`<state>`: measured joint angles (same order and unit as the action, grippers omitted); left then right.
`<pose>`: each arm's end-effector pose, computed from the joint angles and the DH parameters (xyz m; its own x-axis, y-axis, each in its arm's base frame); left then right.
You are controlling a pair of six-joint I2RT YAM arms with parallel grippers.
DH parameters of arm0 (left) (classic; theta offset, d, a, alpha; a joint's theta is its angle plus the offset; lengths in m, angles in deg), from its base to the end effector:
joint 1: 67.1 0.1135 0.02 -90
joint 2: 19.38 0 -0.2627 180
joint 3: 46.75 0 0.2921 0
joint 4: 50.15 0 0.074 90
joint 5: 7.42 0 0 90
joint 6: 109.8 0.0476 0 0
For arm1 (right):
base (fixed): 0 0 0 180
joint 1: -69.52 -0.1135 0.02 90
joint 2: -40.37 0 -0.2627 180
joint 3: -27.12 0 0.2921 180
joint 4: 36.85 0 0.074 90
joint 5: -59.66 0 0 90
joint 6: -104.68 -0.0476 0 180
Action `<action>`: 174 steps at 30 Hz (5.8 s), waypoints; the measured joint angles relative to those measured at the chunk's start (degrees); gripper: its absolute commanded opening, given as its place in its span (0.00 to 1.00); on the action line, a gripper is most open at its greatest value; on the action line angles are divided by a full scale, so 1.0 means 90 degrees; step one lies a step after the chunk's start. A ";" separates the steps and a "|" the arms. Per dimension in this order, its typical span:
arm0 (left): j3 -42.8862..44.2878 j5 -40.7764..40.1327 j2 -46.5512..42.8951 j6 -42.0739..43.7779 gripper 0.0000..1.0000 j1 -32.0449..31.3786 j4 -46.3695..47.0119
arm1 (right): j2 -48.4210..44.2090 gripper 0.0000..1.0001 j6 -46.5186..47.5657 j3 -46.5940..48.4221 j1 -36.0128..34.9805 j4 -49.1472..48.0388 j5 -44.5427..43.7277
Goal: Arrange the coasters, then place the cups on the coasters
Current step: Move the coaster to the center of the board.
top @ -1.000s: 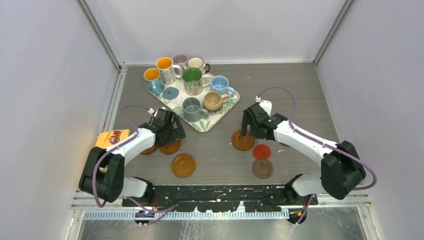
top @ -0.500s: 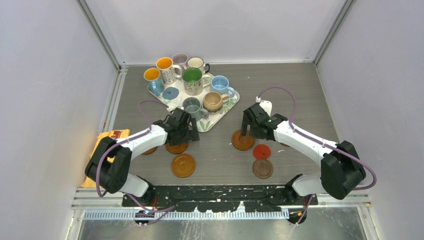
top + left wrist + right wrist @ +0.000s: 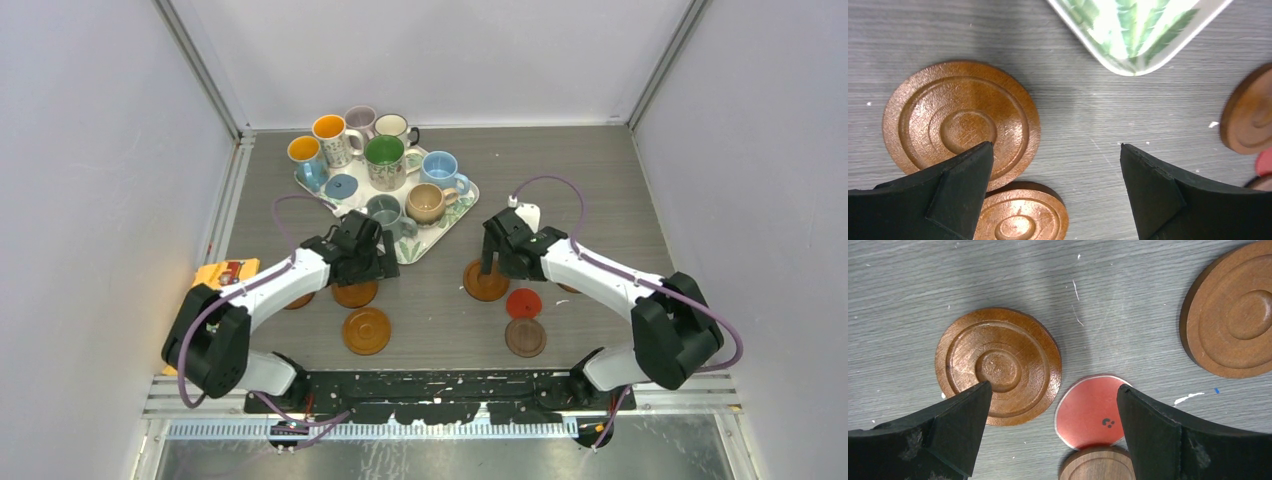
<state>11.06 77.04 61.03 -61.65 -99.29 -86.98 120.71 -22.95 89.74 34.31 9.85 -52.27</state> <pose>0.2628 -0.1600 0.1558 -0.8688 -0.2378 -0.4343 -0.1221 0.9530 -0.2774 0.2596 0.1614 0.1770 -0.8298 0.1077 -0.5476 0.1307 0.9914 -0.0032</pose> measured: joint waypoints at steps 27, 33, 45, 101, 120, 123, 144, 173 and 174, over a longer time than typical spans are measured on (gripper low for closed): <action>0.0777 -0.0682 -0.1736 0.0372 1.00 0.0066 -0.1217 | 0.2329 1.00 -0.0333 0.1297 -0.1681 -0.0206 -0.0899; 0.0838 -0.0891 -0.2021 0.0403 1.00 0.0248 -0.1474 | 0.2982 1.00 -0.0508 0.2137 -0.2305 -0.0160 -0.0663; 0.0838 -0.0925 -0.2086 0.0534 1.00 0.0321 -0.1676 | 0.3407 1.00 -0.0634 0.2708 -0.2574 -0.0155 -0.0287; 0.0835 0.0087 -0.1557 0.0563 1.00 0.0318 -0.1336 | 0.1175 1.00 -0.0648 0.1564 -0.0809 0.0342 -0.0245; 0.0835 0.0661 -0.1292 0.0748 1.00 0.0255 -0.1059 | -0.0148 1.00 -0.0619 -0.0321 0.3206 -0.0393 0.0784; 0.0835 0.0697 -0.1292 0.0760 1.00 0.0255 -0.1059 | -0.0134 1.00 -0.0624 -0.0508 0.3519 -0.0631 0.1073; 0.0833 0.0729 -0.1311 0.0850 1.00 0.0255 -0.1061 | 0.0624 1.00 -0.0627 -0.0648 0.3866 -0.2093 0.2076; 0.0833 0.0505 -0.1345 0.0816 1.00 0.0255 -0.1064 | 0.1083 1.00 -0.1882 -0.0216 -0.0551 -0.2113 0.1596; 0.0833 0.0503 -0.1345 0.0816 1.00 0.0255 -0.1066 | 0.1083 1.00 -0.1923 -0.0211 -0.0602 -0.2096 0.1600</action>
<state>18.55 81.57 48.92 -54.30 -96.99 -96.57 130.45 -40.26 87.84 28.89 -9.01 -37.87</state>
